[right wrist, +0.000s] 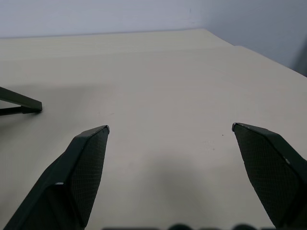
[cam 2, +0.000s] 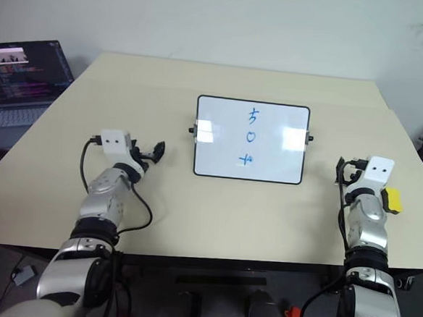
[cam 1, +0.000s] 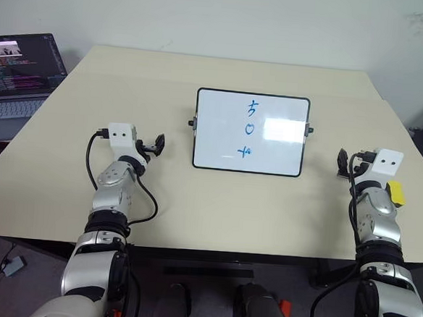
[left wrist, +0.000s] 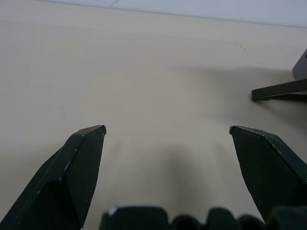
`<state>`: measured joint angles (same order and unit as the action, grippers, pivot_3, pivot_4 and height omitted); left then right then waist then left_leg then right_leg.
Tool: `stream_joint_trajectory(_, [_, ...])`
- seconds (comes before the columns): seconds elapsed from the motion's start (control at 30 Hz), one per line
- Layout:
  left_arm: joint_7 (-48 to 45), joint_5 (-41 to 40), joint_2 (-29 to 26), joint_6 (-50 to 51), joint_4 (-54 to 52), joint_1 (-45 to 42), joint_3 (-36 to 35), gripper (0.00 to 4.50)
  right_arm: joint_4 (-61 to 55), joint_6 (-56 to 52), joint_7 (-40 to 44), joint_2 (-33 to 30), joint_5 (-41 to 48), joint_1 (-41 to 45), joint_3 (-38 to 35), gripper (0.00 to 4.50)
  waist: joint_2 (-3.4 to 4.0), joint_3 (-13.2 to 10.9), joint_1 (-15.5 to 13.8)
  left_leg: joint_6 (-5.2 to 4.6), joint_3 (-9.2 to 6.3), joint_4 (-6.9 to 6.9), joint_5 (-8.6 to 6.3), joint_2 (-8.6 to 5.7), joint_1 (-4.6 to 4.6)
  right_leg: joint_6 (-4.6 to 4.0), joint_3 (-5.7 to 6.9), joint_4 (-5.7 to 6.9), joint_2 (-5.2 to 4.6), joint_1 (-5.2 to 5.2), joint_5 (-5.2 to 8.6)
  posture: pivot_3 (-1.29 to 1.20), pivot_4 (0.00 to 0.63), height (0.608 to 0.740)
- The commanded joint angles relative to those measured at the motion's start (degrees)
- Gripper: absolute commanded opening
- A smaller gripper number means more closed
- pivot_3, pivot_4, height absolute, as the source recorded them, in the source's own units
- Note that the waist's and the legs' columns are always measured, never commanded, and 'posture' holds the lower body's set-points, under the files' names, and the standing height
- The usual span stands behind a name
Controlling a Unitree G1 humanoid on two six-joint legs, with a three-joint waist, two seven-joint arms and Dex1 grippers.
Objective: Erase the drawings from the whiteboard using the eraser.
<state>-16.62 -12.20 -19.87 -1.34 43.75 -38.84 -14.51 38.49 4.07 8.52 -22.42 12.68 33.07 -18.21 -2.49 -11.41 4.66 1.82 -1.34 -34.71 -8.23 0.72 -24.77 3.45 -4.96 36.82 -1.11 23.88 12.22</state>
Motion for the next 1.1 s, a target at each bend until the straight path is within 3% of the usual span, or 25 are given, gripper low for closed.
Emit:
stream_joint_trajectory(0.03, [0.55, 1.29, -0.51, -0.65, -0.56, -0.63, 0.71, 4.5, -1.92, 0.26, 0.01, -0.71, 0.55, 1.32, -0.86, 4.47, 0.0, 0.0, 0.0, 0.0, 0.0, 0.0, 0.0, 0.0, 0.0, 0.0, 0.0, 0.0, 0.0, 0.0, 0.0, 0.0, 0.15, 0.74])
stream_joint_trajectory(0.2, [-0.98, -0.86, -0.4, -0.08, -0.85, -0.58, -0.79, 4.5, -2.91, -0.46, 0.16, -0.86, 0.62, 1.53, -0.77, 4.47, 0.0, 0.0, 0.02, 0.0, 0.03, 0.0, 0.0, 0.0, 0.0, 0.01, -0.04, 0.01, 0.0, 0.04, 0.0, 0.0, 0.15, 0.74])
stream_joint_trajectory(0.47, [-5.2, -1.16, -6.12, 1.99, -1.12, -2.45, -0.71, 4.5, -7.8, -3.72, 0.4, -0.77, 1.38, 0.77, -1.12, 4.47, 0.0, 0.0, 0.17, 0.0, 0.09, 0.05, 0.0, 0.01, -0.02, 0.01, -0.13, 0.04, 0.04, 0.15, -0.01, 0.0, 0.15, 0.74])
stream_joint_trajectory(0.6, [-11.75, -2.65, -9.12, 5.69, -6.39, -2.48, 0.33, 4.5, -11.01, -6.66, -0.23, -0.95, 2.4, 0.03, -1.96, 4.47, 0.0, 0.0, 0.13, 0.0, 0.1, 0.06, 0.0, 0.01, -0.05, 0.01, -0.14, 0.03, 0.03, 0.17, -0.01, 0.0, 0.15, 0.74])
stream_joint_trajectory(0.87, [-25.97, -7.58, -13.88, 17.87, -27.0, -5.74, 4.86, 4.5, -20.31, -18.45, -0.82, -5.94, 5.34, -1.45, -5.55, 4.47, 0.0, -0.01, -0.09, 0.0, 0.1, 0.1, 0.0, 0.02, -0.09, 0.0, -0.14, 0.0, 0.0, 0.18, 0.01, 0.0, 0.15, 0.74])
stream_joint_trajectory(1.1, [-37.13, -12.01, -10.73, 25.57, -37.59, -11.16, 14.01, 4.5, -26.55, -35.94, -4.63, -13.03, 7.76, -2.76, -11.09, 4.47, 0.09, 0.04, -0.61, 0.0, 0.2, 0.1, -0.01, 0.01, -0.09, 0.02, -0.23, -0.07, -0.01, 0.19, 0.04, 0.0, 0.15, 0.74])
